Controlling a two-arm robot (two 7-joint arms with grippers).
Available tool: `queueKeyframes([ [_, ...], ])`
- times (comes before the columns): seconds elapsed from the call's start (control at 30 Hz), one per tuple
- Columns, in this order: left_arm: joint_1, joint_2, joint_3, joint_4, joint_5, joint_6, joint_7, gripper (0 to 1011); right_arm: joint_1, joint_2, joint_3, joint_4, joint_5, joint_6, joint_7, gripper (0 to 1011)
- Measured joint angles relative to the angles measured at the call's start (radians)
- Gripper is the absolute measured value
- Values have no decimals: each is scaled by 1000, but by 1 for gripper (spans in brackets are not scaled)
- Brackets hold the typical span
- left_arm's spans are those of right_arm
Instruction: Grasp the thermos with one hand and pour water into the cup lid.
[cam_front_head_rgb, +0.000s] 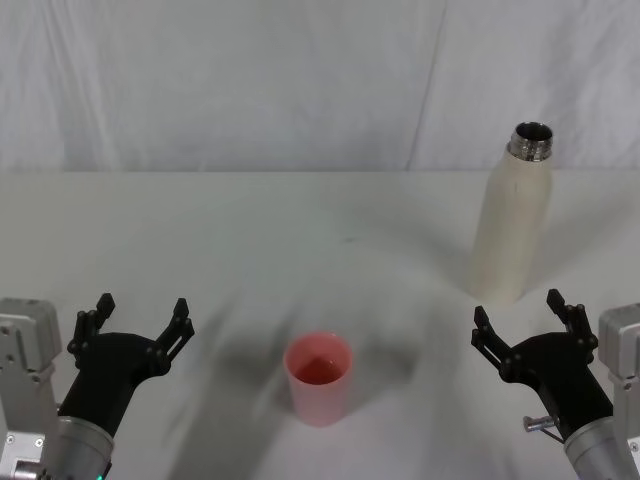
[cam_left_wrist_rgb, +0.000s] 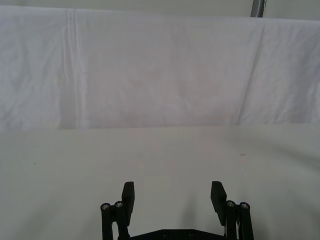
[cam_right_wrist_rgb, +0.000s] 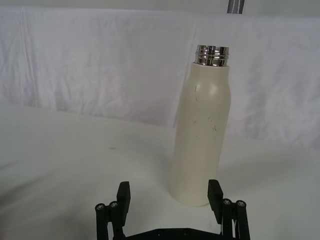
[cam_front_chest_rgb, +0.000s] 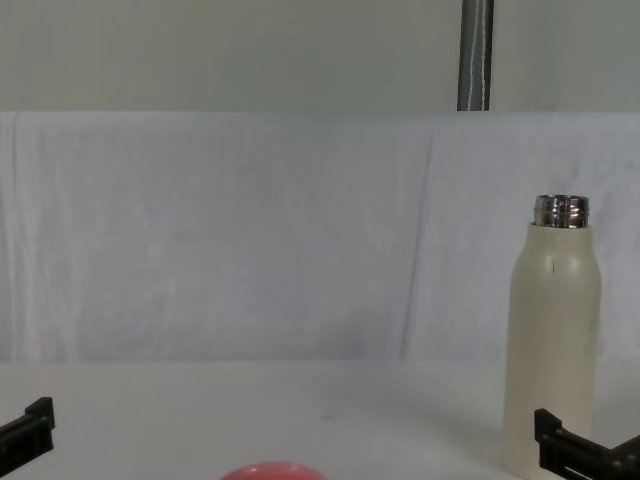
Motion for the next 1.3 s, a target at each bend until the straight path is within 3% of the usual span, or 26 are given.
queueKeyframes([
  [1.3,0,0,0,0,0,0,0,1001,0,0,0,0,0,0,0,1000],
])
